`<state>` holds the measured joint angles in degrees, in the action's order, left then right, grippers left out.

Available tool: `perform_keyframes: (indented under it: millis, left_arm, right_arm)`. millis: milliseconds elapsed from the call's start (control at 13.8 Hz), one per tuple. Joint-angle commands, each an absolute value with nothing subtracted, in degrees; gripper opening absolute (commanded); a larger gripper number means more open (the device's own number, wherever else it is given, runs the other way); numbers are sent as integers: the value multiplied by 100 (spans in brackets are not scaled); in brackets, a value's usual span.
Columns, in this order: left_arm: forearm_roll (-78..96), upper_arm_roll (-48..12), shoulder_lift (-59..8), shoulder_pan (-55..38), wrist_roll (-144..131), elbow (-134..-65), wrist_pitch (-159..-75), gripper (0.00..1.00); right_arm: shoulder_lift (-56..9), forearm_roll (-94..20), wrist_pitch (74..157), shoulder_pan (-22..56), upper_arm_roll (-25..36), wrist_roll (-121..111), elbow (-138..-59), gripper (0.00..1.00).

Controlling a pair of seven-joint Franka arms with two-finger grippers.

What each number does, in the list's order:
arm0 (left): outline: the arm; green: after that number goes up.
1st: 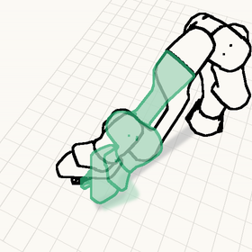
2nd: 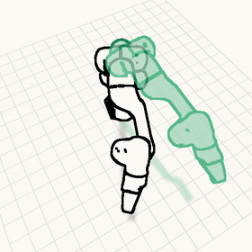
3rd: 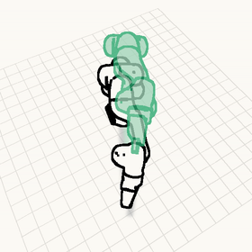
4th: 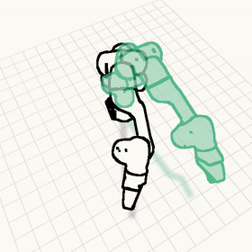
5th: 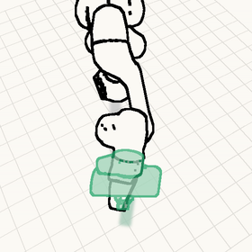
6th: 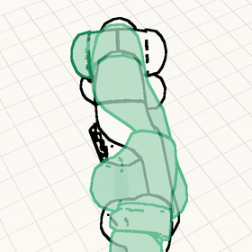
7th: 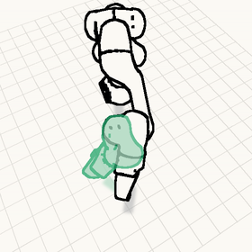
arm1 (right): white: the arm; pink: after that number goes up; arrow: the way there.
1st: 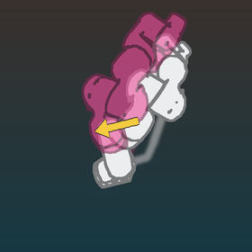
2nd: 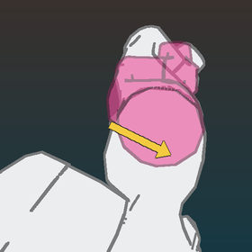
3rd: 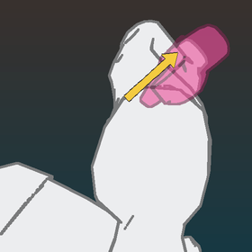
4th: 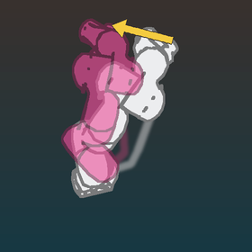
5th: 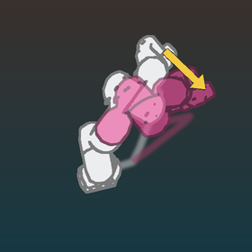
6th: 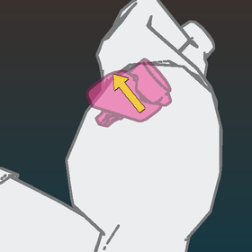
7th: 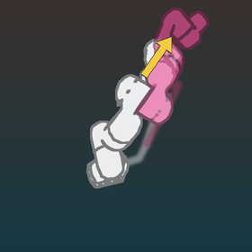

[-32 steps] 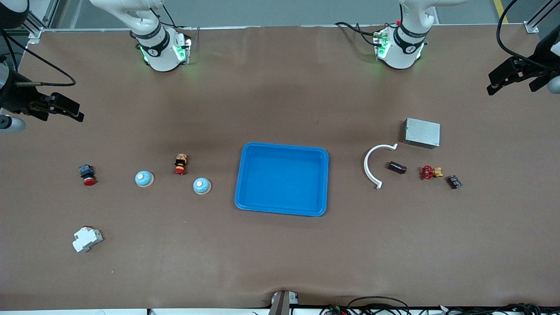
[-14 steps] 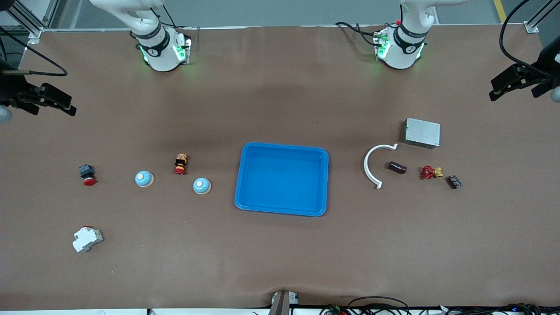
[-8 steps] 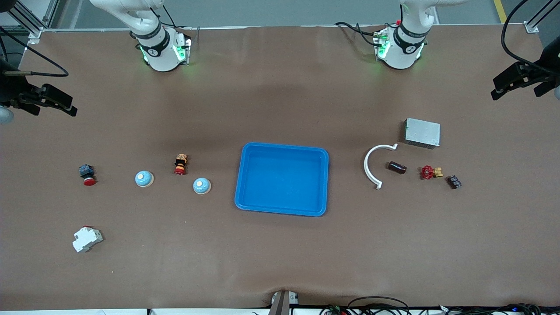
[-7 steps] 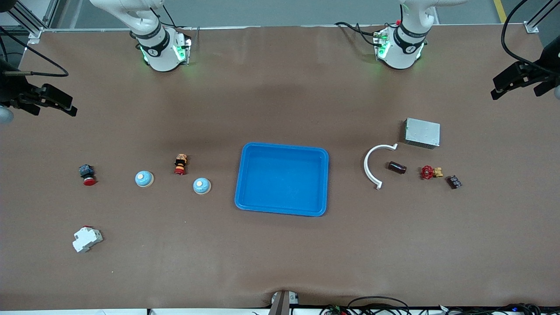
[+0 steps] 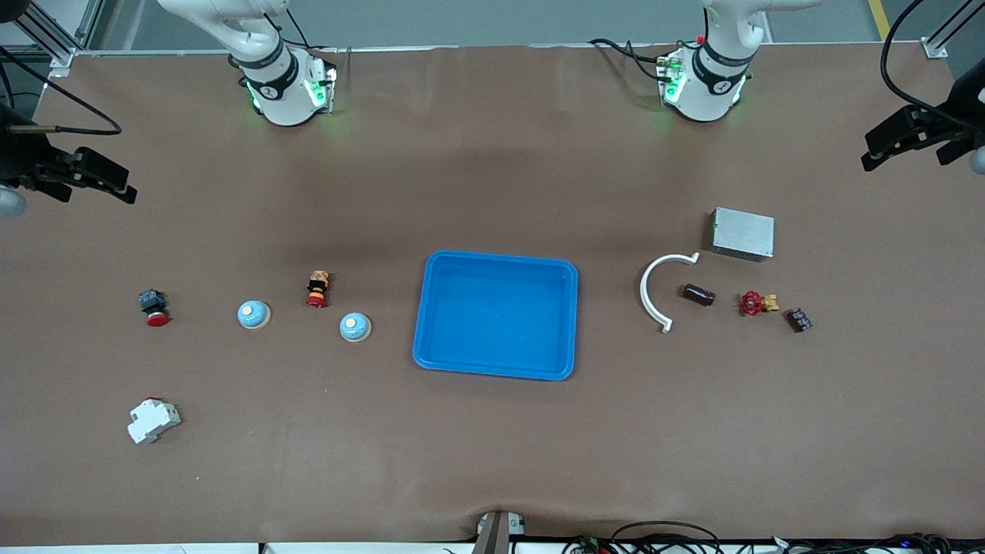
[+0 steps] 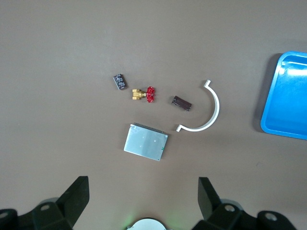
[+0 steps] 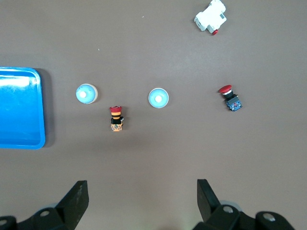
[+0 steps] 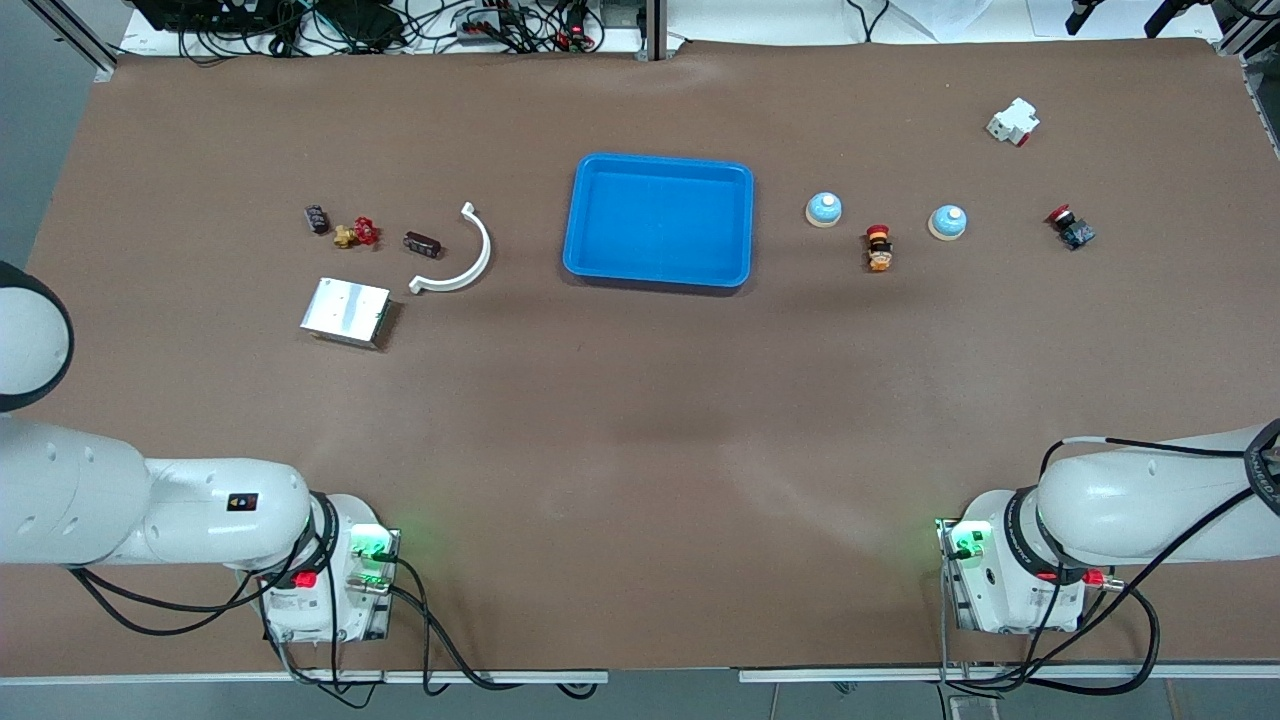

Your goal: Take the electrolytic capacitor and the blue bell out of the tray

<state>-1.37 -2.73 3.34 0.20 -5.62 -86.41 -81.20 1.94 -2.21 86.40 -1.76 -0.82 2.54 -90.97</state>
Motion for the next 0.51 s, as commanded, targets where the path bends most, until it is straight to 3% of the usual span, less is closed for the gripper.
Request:
perform_keyframes:
  millis: [0,434]
  left_arm:
    - [-114,-290,343,61,-501,-8552,-8007,100]
    - [-123,-264,351,62,-501,-8552,-7981,100]
  right_arm:
    - [114,-158,8534,-149,-97,325,-8947,100]
    - [97,-158,8525,-158,-97,316,-8947,100]
